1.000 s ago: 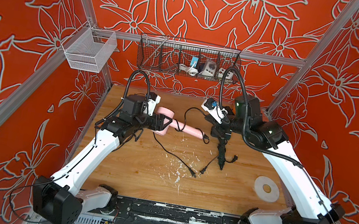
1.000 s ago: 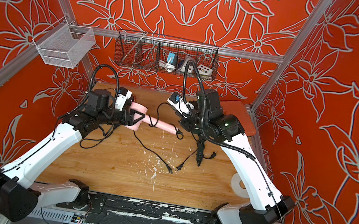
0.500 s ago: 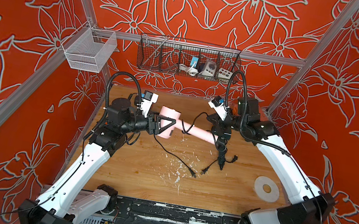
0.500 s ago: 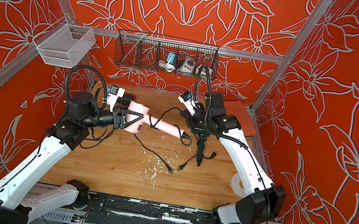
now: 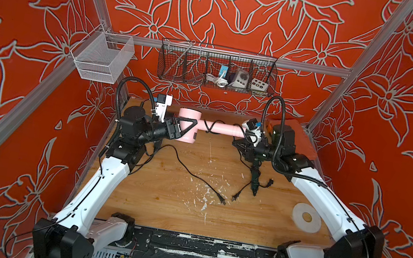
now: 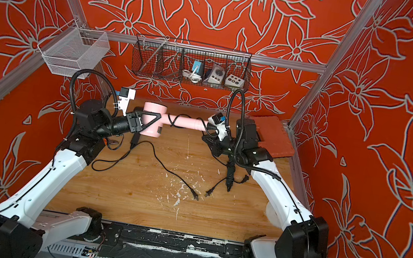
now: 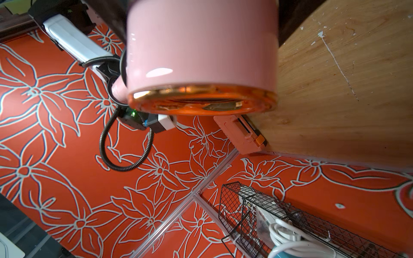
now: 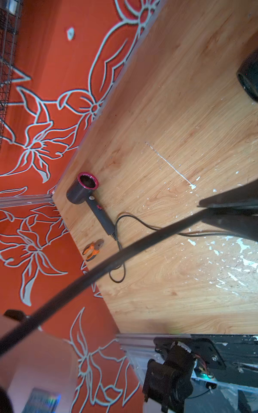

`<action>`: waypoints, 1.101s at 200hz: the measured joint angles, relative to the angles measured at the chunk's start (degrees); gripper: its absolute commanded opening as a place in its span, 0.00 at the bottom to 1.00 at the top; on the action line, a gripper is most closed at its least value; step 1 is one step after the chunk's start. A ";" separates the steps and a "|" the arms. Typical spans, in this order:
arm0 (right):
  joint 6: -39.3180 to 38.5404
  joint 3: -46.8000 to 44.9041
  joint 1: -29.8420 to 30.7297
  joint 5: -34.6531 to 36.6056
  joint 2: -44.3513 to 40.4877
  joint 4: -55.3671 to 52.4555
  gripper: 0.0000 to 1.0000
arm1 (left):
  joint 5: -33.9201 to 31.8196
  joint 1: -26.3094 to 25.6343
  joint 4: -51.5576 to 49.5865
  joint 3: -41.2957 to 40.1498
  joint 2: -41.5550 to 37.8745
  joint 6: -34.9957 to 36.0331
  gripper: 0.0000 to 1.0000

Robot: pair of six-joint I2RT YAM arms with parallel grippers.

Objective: Wrap the cord around the hair dryer
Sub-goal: Wrap the power cord around the hair dryer.

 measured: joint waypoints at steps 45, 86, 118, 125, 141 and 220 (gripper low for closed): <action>4.98 -6.49 0.98 -1.49 -4.00 6.69 0.00 | -6.05 0.11 -0.26 0.00 0.55 -1.55 0.00; 4.00 -6.19 5.35 1.31 -6.71 2.93 0.00 | -12.83 0.24 -4.39 0.22 0.61 0.87 0.00; -0.02 -1.31 10.10 6.82 -6.71 -7.13 0.00 | -17.70 -0.28 -12.46 2.43 1.01 6.64 0.00; -0.90 -0.07 10.71 7.80 -6.71 -9.18 0.00 | -18.67 -0.61 -14.05 3.06 0.98 8.02 0.00; -2.91 2.89 11.56 10.14 -6.64 -13.97 0.00 | -20.70 -1.60 -17.09 4.55 0.96 10.88 0.00; -14.93 19.10 11.80 21.88 -0.98 -34.53 0.00 | -30.80 -9.07 -31.15 12.63 1.36 26.08 0.00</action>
